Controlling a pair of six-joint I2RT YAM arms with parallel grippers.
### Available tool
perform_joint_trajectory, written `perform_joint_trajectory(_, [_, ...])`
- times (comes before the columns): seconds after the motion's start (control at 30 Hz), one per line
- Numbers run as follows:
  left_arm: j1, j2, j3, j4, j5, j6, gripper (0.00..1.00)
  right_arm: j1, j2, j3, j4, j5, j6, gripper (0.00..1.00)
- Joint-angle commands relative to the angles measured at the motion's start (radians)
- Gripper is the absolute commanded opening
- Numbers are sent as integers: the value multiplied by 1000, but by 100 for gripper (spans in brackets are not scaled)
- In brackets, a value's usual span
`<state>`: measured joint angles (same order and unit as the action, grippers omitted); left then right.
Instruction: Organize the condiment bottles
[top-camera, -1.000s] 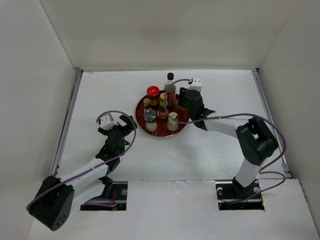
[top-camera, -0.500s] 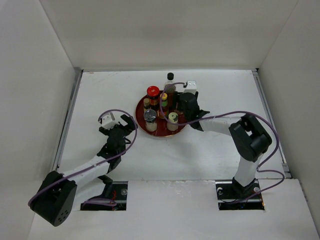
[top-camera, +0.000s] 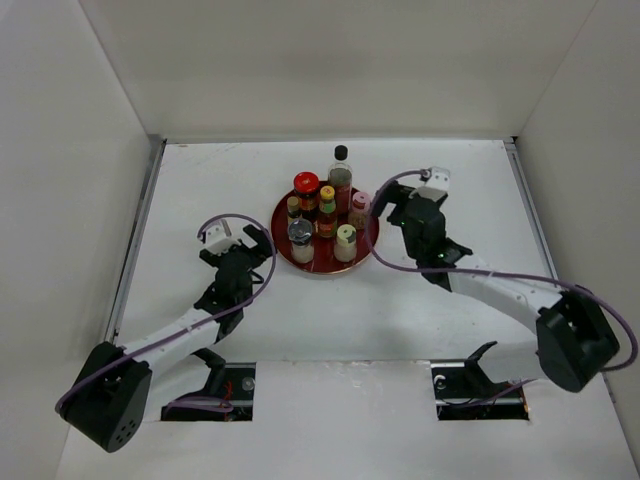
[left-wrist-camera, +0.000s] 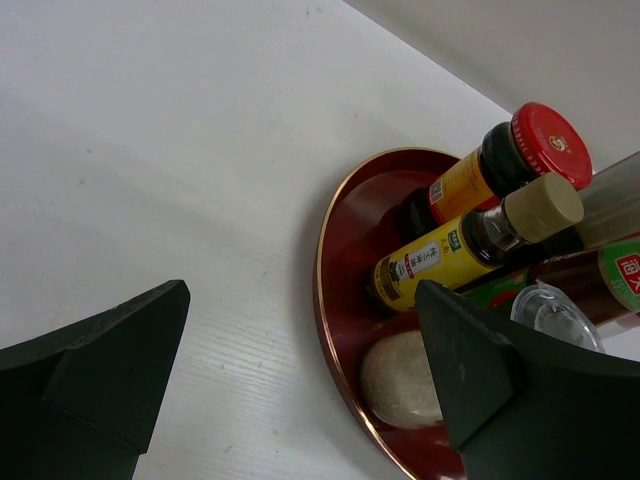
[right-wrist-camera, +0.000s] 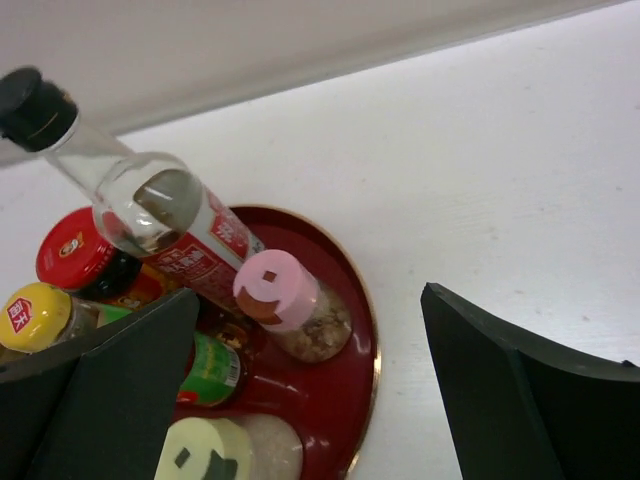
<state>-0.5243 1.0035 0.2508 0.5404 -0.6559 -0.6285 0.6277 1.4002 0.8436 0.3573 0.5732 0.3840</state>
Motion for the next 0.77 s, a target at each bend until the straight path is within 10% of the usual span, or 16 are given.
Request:
perform_joint_trajectory(0.0, [-7, -12, 47, 0, 10, -8, 100, -36, -101, -134, 25, 79, 119, 100])
perform_joint_trajectory(0.73, [-12, 12, 87, -65, -13, -7, 100, -112, -81, -262, 5, 13, 185, 100])
